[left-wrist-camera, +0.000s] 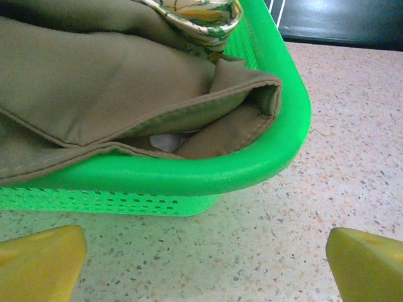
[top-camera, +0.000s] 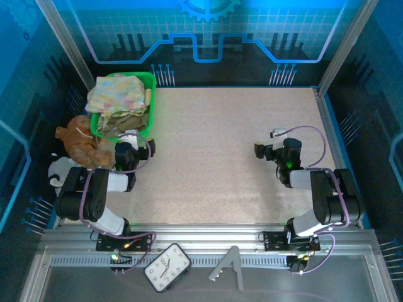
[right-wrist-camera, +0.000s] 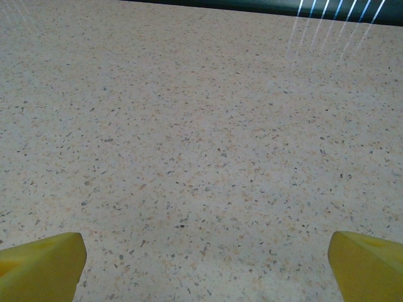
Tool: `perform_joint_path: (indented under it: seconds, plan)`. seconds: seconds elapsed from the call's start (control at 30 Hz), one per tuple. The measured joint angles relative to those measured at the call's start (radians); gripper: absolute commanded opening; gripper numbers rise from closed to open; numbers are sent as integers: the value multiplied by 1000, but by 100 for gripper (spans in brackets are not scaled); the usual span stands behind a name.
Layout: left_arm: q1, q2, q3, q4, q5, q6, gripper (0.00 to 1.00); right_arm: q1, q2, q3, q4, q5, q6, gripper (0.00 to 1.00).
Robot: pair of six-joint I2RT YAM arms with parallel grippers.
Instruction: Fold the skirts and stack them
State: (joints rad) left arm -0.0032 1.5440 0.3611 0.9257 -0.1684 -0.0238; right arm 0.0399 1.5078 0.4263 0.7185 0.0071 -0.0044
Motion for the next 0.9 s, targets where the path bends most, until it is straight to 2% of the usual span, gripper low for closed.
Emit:
perform_joint_path:
  seconds: [0.13,0.23,0.47,0.57,0.67,0.77,0.9]
  plan:
    - [0,-27,-53,46,-15,-2,99,0,-3,0,-3,12,4,100]
    - [0,-104,-97,43,-33,-3,99,0,-28,0,-18,30,8,100]
    - [0,-316,-97,-100,-54,-10,99,0,-151,8,-103,51,13,100]
    - [-1,-430,-90,-238,-84,-56,99,0,-235,29,-188,72,36,100]
    - [-2,-580,-25,-469,-142,-151,99,0,-331,106,-341,91,93,100]
    - [-2,-668,153,-732,-195,-255,99,0,-388,259,-531,114,182,100]
    - [1,-629,476,-1033,-230,-350,99,0,-418,441,-741,125,336,100]
